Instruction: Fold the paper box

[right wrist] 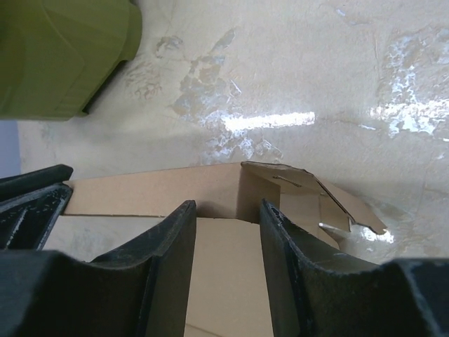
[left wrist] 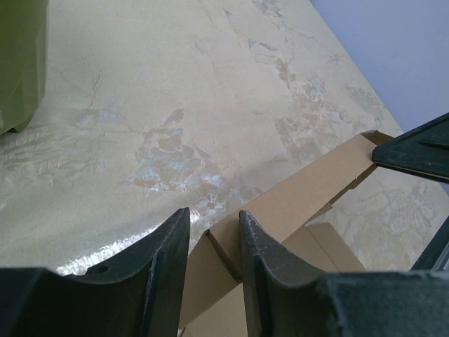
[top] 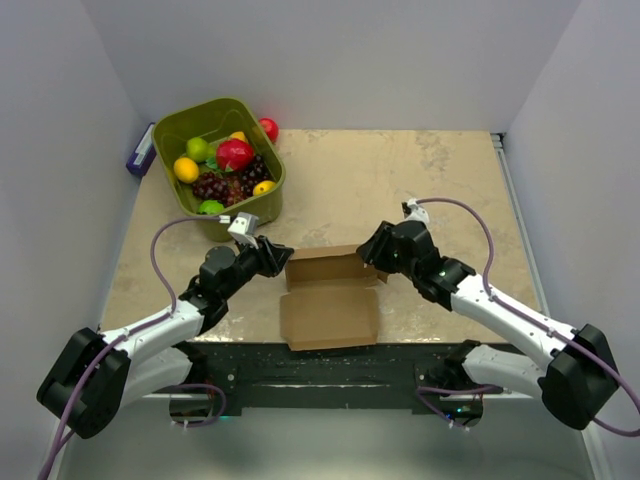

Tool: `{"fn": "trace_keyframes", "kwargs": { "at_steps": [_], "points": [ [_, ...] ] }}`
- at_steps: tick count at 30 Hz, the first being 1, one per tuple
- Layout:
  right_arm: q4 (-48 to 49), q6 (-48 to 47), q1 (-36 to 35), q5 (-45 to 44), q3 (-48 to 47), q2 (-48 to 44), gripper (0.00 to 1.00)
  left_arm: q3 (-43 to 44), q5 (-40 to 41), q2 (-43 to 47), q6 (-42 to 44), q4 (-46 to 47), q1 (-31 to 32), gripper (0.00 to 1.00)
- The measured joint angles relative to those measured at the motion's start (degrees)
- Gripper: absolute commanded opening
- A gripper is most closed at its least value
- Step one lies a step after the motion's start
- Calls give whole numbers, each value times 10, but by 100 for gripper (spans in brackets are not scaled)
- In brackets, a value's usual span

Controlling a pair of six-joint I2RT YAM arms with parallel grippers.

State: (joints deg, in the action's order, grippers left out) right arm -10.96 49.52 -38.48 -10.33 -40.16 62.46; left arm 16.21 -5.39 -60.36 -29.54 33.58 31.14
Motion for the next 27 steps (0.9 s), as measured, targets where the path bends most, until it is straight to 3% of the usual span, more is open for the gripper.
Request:
{"fn": "trace_keyframes", "kwargs": {
  "at_steps": [27],
  "points": [
    [292,233,7,9,202,-54,38,-1,-5,-8,2,12,0,36]
  ]
}}
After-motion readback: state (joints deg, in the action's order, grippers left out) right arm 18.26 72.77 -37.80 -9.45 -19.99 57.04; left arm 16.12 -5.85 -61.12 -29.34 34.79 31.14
